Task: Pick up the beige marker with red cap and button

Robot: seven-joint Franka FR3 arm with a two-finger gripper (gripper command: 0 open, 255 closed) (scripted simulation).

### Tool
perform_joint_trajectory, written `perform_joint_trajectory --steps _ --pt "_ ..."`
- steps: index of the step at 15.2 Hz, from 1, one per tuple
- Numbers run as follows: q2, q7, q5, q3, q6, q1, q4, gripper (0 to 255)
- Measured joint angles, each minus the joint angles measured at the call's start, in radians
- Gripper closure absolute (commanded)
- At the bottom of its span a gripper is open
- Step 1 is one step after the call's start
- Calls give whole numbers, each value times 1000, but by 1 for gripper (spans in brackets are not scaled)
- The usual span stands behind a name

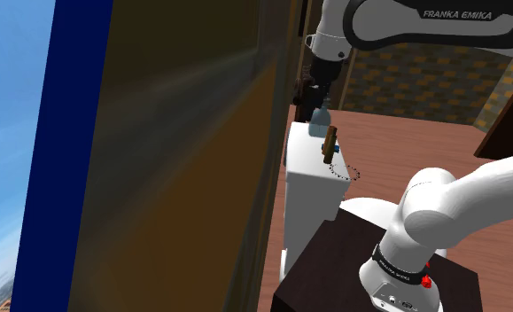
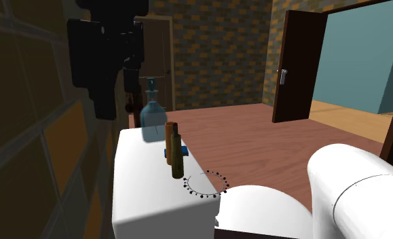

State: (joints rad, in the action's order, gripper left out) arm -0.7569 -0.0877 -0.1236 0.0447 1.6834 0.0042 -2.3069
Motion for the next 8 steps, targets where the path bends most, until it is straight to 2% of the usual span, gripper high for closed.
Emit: perform_joint_trajectory --steps 3,8 --pt "17 -32 -15 -22 -18 -7 4 0" --pt "93 -160 -83 -105 -81 -36 27 0"
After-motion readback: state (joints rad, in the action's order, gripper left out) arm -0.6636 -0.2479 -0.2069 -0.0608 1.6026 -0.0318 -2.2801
